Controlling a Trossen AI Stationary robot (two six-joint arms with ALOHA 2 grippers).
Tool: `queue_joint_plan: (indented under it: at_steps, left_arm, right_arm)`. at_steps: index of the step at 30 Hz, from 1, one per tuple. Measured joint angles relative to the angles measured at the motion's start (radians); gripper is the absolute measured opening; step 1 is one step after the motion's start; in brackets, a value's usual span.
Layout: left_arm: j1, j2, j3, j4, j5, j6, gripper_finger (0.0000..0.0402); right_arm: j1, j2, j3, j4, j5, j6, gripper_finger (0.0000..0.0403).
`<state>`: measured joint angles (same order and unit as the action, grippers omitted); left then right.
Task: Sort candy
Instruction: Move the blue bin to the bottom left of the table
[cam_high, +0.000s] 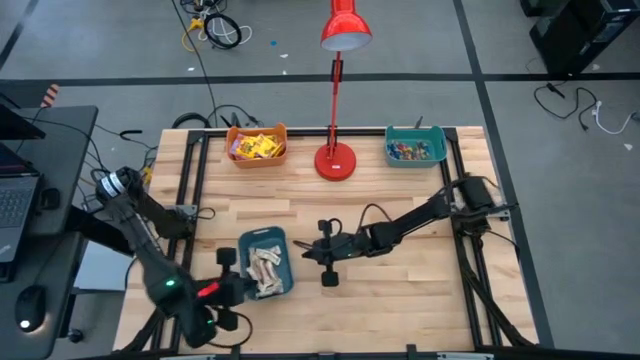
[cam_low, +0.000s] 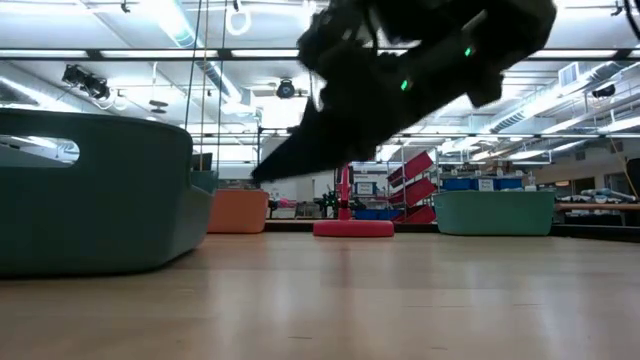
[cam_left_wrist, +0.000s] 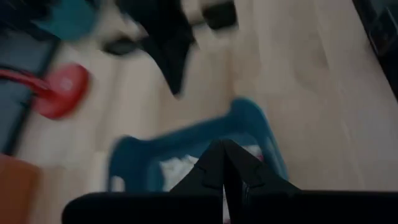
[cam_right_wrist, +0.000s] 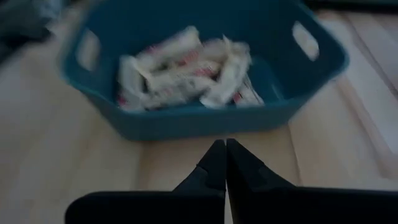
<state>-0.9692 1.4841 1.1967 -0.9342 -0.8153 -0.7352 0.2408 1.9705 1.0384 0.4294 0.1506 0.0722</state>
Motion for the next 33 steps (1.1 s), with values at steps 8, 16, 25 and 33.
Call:
queue_joint_plan:
  at_steps: [8, 16, 25, 33]
  left_arm:
    - [-0.128, -0.002, 0.107, -0.225, -0.216, -0.136, 0.0000]
    - [-0.215, -0.001, 0.140, -0.364, -0.284, -0.296, 0.0000]
    - [-0.223, 0.000, 0.141, -0.387, -0.490, -0.287, 0.0000]
    - [-0.223, 0.000, 0.141, -0.397, -0.569, -0.291, 0.0000]
  right_arm:
    - [-0.009, 0.156, 0.134, -0.005, 0.043, 0.006, 0.0000]
    - [-0.016, 0.206, 0.221, -0.036, 0.041, -0.002, 0.0000]
    - [-0.005, 0.203, 0.224, -0.053, -0.004, 0.024, 0.0000]
    - [0.024, 0.204, 0.224, -0.017, -0.024, 0.030, 0.0000]
